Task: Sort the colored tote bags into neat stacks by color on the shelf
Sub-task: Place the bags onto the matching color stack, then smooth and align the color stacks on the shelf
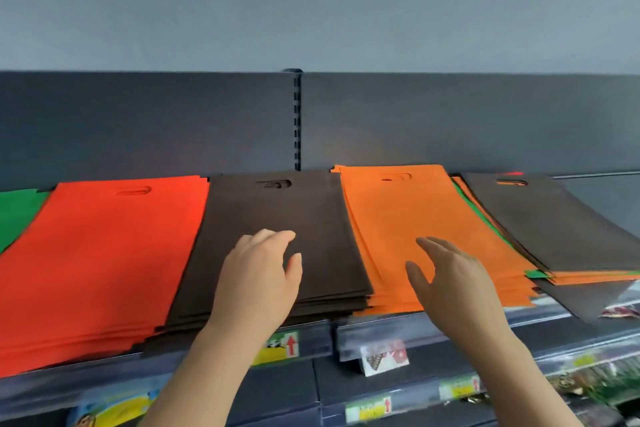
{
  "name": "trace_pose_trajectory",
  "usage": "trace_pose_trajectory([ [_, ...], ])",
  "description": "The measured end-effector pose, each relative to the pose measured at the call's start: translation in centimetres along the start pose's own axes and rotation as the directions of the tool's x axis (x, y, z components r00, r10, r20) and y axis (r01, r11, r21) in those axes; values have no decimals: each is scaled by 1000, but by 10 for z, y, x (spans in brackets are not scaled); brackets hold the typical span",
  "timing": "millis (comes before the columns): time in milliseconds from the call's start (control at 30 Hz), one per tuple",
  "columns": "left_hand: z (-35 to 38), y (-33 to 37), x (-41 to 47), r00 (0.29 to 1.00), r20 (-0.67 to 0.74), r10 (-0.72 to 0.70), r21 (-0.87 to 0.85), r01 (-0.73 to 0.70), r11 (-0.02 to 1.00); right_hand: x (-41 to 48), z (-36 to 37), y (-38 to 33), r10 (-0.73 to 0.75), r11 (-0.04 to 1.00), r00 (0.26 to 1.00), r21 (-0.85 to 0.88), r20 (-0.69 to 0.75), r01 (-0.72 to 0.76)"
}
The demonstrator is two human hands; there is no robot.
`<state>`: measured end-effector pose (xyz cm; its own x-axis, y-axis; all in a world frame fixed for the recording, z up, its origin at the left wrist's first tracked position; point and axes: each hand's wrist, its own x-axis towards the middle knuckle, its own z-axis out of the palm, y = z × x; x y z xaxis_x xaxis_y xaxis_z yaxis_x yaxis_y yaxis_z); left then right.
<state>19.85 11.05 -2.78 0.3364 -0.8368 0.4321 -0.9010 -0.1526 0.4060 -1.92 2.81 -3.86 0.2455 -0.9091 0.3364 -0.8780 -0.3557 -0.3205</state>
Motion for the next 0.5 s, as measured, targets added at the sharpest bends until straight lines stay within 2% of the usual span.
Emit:
trace_pose_trajectory([
  [200,45,70,4,999,40,20,-38,-18,999,13,-18,79,24,999,1000,-24,-11,-24],
  [500,92,134,34,988,97,121,-68,-115,991,34,-38,153,82,996,995,-39,-58,-85],
])
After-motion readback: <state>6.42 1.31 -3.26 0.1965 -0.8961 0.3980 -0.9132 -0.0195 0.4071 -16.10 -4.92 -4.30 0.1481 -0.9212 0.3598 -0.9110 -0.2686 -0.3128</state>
